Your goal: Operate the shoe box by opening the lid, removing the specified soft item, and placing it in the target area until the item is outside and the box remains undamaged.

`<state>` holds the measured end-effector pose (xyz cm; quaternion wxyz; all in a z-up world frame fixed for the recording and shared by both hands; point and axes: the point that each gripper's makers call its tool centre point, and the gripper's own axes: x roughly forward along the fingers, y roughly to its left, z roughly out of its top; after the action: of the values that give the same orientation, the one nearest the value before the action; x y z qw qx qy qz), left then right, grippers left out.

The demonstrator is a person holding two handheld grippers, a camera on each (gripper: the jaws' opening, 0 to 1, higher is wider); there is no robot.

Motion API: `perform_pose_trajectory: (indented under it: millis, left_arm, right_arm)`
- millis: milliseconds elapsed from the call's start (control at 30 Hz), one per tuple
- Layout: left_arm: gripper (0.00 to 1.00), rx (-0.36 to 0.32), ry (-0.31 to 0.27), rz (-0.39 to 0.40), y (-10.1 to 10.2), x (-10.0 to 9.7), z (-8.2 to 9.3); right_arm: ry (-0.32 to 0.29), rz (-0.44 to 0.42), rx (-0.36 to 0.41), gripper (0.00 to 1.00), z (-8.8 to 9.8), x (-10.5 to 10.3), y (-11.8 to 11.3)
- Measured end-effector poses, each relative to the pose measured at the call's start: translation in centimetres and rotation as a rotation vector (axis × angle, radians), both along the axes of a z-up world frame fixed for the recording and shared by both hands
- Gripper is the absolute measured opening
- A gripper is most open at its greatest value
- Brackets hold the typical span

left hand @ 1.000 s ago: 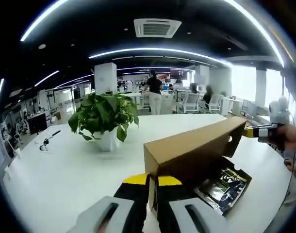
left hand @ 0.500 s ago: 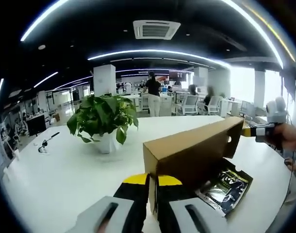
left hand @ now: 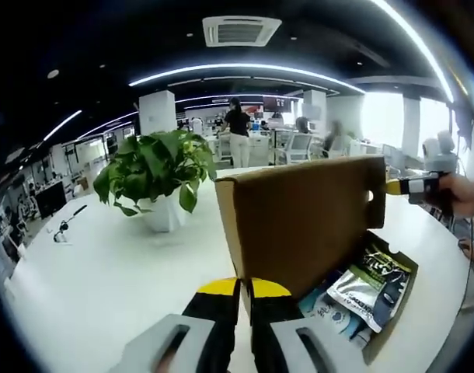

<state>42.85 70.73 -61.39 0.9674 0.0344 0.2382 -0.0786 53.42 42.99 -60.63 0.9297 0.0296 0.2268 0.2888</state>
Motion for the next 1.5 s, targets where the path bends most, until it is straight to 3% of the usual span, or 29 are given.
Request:
perform_pose_trajectory:
  millis: [267,400,633,1233,1500]
  left_arm:
    - [0.04,0.023,0.026,-0.021,0.1,0.5,-1.7]
    - [0.05,0.034,0.049,-0.033,0.0,0.6,-2.5]
    - [0.05,0.035,0.086,-0.035,0.0,1.1,-4.0]
    - [0.09,0.04,0.164,-0.019,0.3,2.6,-5.9]
    - [0.08,0.051,0.224,-0.035,0.4,1.6,-7.6]
  right_arm:
    - [0.065,-0.007,-0.058,0.0,-3.4,0.0,-0.4]
    - [0.041,0.01,-0.101,0.0,-3.4,0.0,0.0]
    - [0.066,0.007,-0.101,0.0,-4.4,0.5,-0.1]
    - [0.16,-0.025,-0.084,0.0,-7.2,1.3,0.5]
    - [0.204,-0.03,-0.096,0.01,-8.2,0.9,0.8]
